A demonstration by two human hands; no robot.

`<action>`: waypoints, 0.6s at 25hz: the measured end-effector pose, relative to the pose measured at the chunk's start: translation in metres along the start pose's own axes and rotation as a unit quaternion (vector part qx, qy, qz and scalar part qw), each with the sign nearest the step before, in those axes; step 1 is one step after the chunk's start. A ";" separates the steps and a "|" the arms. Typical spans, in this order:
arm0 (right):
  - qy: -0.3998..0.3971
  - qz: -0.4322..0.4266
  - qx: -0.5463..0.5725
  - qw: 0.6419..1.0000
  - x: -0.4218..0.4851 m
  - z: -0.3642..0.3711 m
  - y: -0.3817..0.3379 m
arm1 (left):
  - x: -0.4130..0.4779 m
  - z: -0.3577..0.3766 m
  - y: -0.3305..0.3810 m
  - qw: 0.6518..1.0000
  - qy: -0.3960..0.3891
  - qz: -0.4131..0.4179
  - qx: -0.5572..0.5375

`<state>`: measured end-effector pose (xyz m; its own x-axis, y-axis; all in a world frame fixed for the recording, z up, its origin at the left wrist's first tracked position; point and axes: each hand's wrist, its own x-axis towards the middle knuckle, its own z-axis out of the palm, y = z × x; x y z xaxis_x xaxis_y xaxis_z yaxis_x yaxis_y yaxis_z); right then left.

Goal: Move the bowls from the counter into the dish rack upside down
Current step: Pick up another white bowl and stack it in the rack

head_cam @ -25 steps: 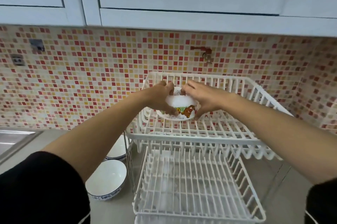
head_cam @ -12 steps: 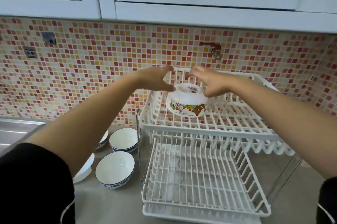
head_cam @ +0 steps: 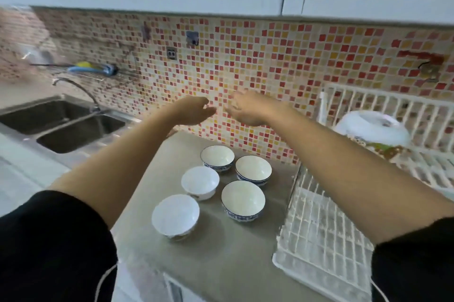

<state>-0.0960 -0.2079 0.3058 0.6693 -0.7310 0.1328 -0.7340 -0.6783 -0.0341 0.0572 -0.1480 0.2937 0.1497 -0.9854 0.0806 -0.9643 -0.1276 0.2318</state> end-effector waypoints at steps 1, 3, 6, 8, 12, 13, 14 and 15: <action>-0.027 -0.001 0.010 1.000 0.005 0.023 -0.015 | -0.006 0.016 -0.020 1.000 -0.015 -0.018 0.005; -0.092 0.001 0.050 0.995 0.010 0.075 -0.038 | -0.018 0.054 -0.056 0.997 -0.052 -0.056 0.005; -0.170 0.050 0.105 0.978 0.002 0.155 -0.055 | -0.037 0.116 -0.090 0.985 -0.114 -0.130 0.014; -0.188 0.112 0.157 0.963 -0.008 0.202 -0.062 | -0.048 0.155 -0.110 0.973 -0.147 -0.177 0.002; -0.227 0.221 0.250 0.915 -0.021 0.277 -0.068 | -0.067 0.229 -0.145 0.948 -0.148 -0.279 -0.051; -0.241 0.234 0.262 0.905 -0.023 0.293 -0.071 | -0.073 0.243 -0.149 0.940 -0.148 -0.301 -0.069; -0.251 0.245 0.283 0.893 -0.025 0.307 -0.074 | -0.078 0.255 -0.151 0.933 -0.147 -0.317 -0.085; -0.260 0.255 0.309 0.879 -0.027 0.321 -0.079 | -0.081 0.268 -0.153 0.930 -0.146 -0.323 -0.095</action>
<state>-0.0192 -0.1588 -0.0129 0.3521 -0.7775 -0.5212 -0.8590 -0.0472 -0.5099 0.1340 -0.0785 -0.0078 0.5923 -0.7018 -0.3960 -0.6339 -0.7092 0.3087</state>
